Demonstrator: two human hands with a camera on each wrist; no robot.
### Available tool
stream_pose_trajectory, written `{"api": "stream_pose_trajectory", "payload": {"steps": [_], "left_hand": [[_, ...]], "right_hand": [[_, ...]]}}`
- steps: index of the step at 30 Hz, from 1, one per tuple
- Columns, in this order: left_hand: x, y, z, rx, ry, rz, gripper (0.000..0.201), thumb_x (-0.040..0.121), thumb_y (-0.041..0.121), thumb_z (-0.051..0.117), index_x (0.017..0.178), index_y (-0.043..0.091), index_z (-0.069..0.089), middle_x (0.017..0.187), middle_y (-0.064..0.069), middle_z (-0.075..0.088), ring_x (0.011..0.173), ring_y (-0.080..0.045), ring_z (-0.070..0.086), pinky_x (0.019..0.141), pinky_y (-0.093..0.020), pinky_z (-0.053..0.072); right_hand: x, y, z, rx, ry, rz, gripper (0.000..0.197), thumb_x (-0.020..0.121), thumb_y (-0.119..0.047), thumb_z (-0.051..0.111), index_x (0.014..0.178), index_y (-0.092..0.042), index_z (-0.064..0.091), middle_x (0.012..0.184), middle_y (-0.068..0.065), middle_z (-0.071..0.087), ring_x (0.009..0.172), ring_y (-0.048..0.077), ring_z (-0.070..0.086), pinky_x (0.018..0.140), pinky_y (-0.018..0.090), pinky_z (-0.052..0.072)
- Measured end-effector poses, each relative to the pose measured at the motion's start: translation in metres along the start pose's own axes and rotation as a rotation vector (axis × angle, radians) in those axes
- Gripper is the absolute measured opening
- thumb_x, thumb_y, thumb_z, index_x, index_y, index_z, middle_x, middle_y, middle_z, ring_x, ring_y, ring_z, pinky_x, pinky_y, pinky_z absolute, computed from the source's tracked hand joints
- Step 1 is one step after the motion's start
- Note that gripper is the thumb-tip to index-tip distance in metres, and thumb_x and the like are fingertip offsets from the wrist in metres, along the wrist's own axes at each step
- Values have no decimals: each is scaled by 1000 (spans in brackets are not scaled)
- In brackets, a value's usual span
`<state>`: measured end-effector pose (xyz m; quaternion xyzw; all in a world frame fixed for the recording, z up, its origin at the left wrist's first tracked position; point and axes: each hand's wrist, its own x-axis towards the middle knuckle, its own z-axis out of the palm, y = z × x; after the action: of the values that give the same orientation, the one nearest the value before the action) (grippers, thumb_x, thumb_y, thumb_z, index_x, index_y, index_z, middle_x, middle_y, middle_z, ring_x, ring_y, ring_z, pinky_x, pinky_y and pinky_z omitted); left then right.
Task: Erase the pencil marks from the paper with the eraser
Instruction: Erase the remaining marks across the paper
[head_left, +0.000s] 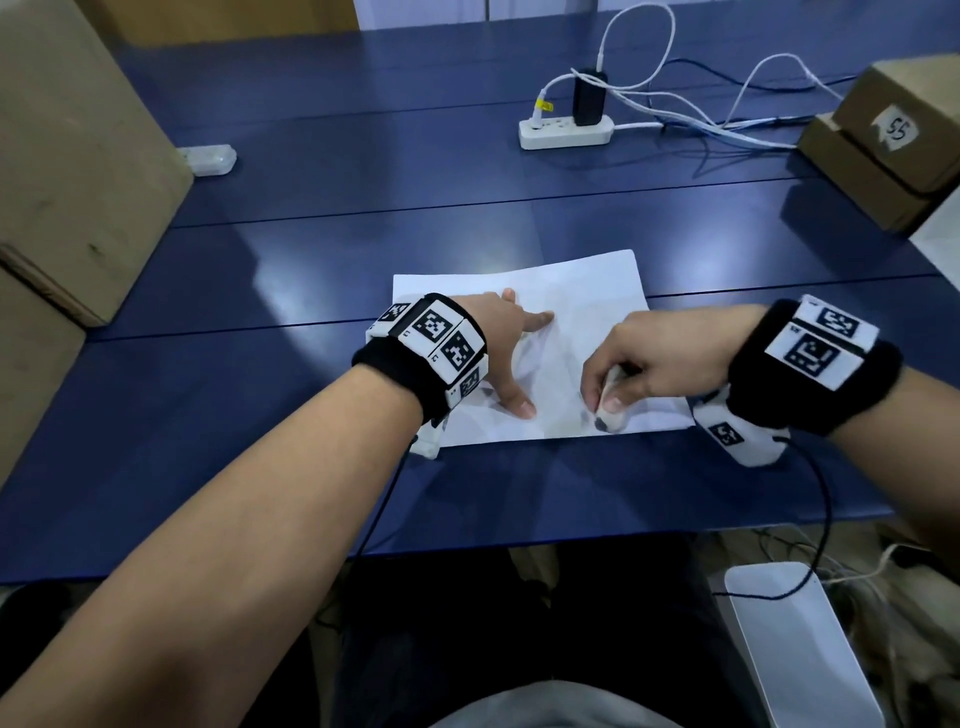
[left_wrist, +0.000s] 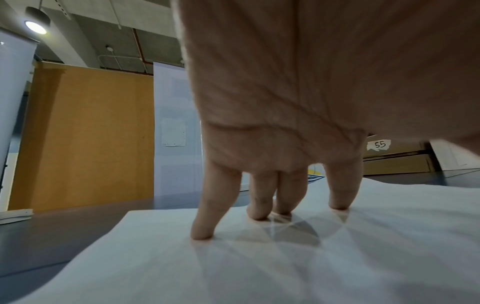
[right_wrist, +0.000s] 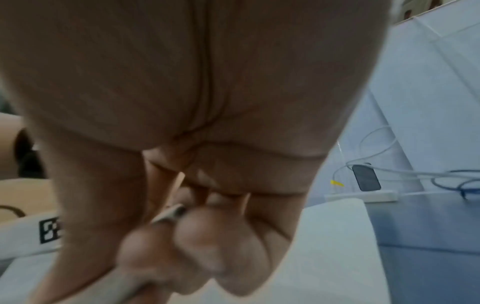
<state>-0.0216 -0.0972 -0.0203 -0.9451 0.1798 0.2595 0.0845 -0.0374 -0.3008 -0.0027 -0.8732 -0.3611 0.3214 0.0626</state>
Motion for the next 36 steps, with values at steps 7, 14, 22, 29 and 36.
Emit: {"api": "stream_pose_trajectory", "payload": {"steps": [7,14,22,29,36], "left_hand": [[-1,4,-1,-19,11,-1,131,54,68,82,154,43,2,164,-14,3,139,-27,36,105,-38,38],[-1,5,-1,-14,1,-9,134,51,70,82,154,43,1,164,-15,1,139,-28,37,102,-38,39],[-3,7,-3,-24,2,-14,131,53,66,84,154,45,2,162,-17,10,135,-28,40,98,-37,41],[-4,10,-7,-13,-28,-33,135,49,66,86,153,47,1,163,-14,8,135,-29,43,102,-41,43],[-6,11,-9,-17,-12,-8,130,53,64,85,154,45,6,156,-14,27,125,-27,50,86,-34,43]], "right_hand": [[14,17,-14,-96,413,206,13,89,-33,65,99,-27,70,77,-13,58,88,15,53,75,29,44],[-3,-1,-3,-64,123,52,7,87,-34,65,93,-35,69,73,-14,65,67,-5,55,63,17,41],[18,19,-18,-85,439,206,13,88,-35,64,97,-28,71,77,-11,59,87,15,57,74,28,45],[2,5,-8,-27,107,58,9,86,-34,69,94,-36,72,62,-19,60,65,-7,54,61,14,37],[17,20,-17,-77,441,215,12,88,-35,63,96,-29,69,79,-11,55,85,12,50,80,33,49]]}}
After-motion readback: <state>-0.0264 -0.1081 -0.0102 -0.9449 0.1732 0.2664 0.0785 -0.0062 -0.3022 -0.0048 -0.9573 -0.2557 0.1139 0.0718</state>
